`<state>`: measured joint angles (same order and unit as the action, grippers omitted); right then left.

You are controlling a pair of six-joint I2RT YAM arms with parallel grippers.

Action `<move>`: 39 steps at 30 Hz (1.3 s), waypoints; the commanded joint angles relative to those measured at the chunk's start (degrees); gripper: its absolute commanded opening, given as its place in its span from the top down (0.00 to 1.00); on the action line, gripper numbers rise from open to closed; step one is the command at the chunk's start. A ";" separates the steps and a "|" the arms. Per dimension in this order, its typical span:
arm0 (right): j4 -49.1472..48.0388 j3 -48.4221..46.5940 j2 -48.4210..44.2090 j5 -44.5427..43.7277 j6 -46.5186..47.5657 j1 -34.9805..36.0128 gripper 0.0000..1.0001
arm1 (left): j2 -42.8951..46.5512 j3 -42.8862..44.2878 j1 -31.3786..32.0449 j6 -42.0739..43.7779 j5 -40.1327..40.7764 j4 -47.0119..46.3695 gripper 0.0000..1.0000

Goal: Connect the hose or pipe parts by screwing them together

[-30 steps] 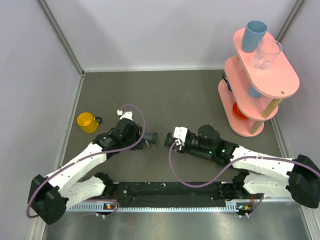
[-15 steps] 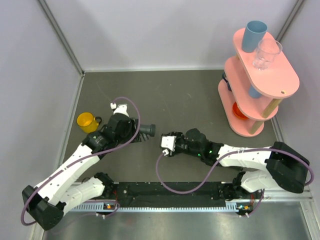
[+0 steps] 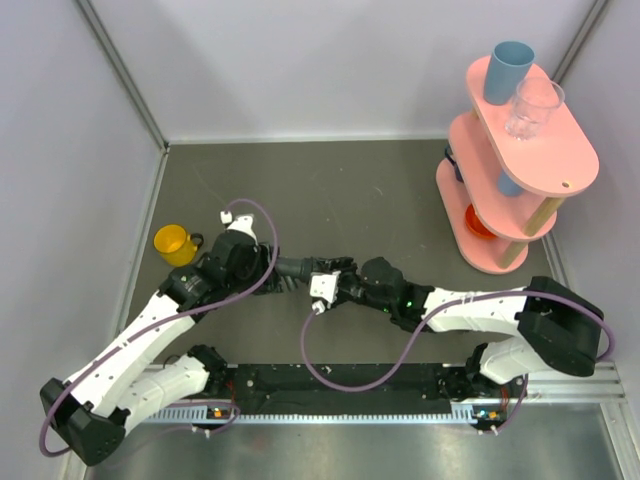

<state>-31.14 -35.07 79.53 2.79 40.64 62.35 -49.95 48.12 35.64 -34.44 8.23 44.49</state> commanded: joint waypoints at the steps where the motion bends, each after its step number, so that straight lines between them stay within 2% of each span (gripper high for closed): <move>1: -4.72 -3.69 0.19 0.11 1.28 1.81 1.00 | 1.35 1.19 0.05 -0.46 -0.85 -0.81 1.00; 24: -4.20 -4.83 1.07 1.34 5.59 4.54 1.00 | -2.08 3.12 0.05 1.21 -9.81 0.51 1.00; 28: -5.42 -5.54 1.16 1.69 1.29 4.45 1.00 | -2.08 2.95 0.05 1.04 -11.56 -0.37 1.00; 39: -2.53 -8.79 -0.16 11.01 -10.66 -0.12 1.00 | 2.23 -3.03 0.05 2.09 -18.59 -8.45 1.00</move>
<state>-24.99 -37.71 80.40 5.23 36.64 63.57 -49.78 46.46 34.28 -32.53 3.90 47.18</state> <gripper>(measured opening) 0.550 0.561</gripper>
